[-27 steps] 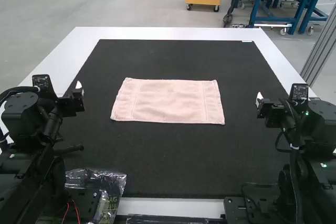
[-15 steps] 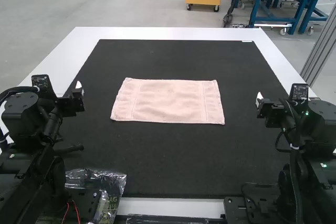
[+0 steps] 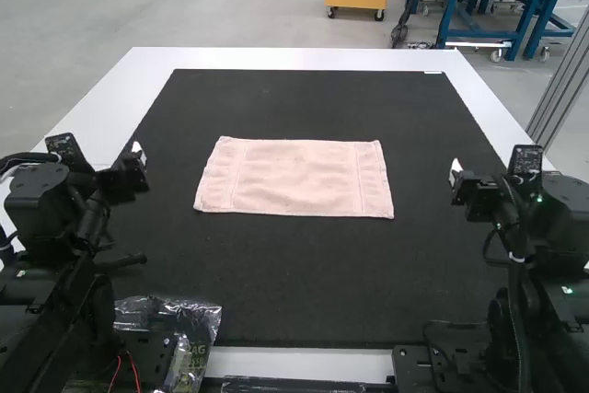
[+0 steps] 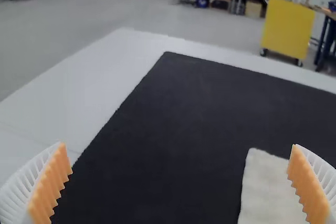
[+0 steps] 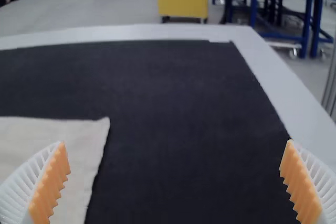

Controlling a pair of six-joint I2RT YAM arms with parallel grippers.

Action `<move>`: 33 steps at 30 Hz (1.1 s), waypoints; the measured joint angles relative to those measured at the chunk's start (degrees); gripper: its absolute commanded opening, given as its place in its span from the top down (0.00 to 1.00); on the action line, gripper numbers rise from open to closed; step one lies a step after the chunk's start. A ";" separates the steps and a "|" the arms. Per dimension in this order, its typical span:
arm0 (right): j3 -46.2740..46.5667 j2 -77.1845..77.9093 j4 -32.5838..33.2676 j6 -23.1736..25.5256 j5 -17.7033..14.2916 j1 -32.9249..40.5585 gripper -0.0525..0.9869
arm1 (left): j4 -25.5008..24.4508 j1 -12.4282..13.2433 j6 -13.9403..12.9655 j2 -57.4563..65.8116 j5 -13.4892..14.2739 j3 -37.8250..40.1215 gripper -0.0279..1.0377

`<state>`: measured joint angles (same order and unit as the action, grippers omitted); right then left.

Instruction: Fold the towel.

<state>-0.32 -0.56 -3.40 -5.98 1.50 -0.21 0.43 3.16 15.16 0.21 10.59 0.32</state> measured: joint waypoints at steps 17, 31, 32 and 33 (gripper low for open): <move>0.00 0.00 -10.97 -32.89 3.96 0.35 0.06 | 10.58 0.04 -37.16 0.00 -5.77 0.00 0.07; -29.05 -36.24 -9.40 -11.06 6.45 0.42 0.06 | 10.03 -0.28 -28.44 26.62 -10.86 25.07 0.07; -31.52 -40.48 -8.15 -8.96 6.75 0.42 0.06 | 9.16 -0.22 -26.29 31.36 -11.04 27.63 0.07; -33.55 -44.41 -6.82 -7.06 7.15 0.42 0.06 | 8.22 -0.07 -24.50 36.02 -11.43 29.86 0.07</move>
<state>-33.87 -44.97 -10.22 -13.04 8.64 0.21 8.64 3.09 -9.34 36.23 -0.84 30.17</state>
